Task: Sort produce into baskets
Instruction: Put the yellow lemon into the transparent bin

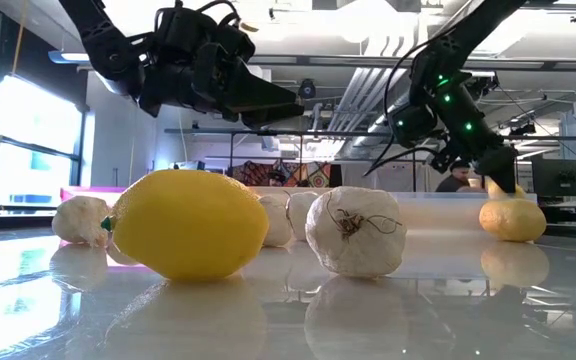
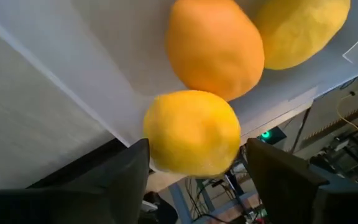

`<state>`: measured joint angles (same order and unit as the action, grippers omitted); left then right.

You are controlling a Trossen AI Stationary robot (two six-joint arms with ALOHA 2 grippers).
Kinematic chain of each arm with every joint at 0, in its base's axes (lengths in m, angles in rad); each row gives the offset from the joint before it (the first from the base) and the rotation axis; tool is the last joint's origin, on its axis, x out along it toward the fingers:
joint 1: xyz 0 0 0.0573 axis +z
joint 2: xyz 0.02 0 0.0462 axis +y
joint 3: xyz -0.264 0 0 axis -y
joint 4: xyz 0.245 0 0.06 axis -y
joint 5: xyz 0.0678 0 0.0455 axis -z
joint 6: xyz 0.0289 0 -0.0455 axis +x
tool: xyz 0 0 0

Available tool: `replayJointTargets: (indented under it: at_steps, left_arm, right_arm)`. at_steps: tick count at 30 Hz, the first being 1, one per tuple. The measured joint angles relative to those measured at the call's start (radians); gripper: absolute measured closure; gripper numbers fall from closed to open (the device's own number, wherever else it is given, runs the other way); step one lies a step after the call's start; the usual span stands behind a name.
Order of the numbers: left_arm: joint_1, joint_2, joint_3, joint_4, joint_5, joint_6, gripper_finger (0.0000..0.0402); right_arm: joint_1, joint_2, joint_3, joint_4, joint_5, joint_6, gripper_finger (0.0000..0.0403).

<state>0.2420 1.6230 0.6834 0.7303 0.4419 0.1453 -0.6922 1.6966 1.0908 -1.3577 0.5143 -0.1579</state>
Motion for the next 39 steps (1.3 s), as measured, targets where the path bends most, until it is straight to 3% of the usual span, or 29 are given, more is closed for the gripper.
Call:
replayJointTargets:
  at_steps: [15,19,23,28,33,39]
  left_arm:
    - [0.0,0.0,0.0,-0.002,0.0,-0.002,0.0168]
    - [0.0,0.0,0.0,-0.01,-0.007,0.004,0.0168]
    - [0.002,0.0,0.0,-0.02,-0.008,0.006,0.0168]
    - [0.015,0.0,0.0,-0.038,-0.008,0.006,0.0174]
    - [0.027,0.0,0.0,-0.037,-0.008,0.027,0.0201]
    - [0.027,0.0,0.0,-0.034,-0.009,0.051,0.0246]
  right_arm:
    - [0.053,-0.003,0.0,-0.049,0.006,0.016,0.0147]
    - [0.048,-0.003,0.0,-0.032,-0.034,0.046,0.0185]
    - [0.042,-0.033,-0.009,0.046,-0.059,0.025,0.0262]
    - [0.042,-0.21,-0.024,0.112,-0.064,0.01,0.0386]
    - [0.076,-0.466,-0.082,0.27,-0.118,0.15,0.0384]
    - [0.239,-0.713,-0.28,0.469,-0.148,0.347,0.0397]
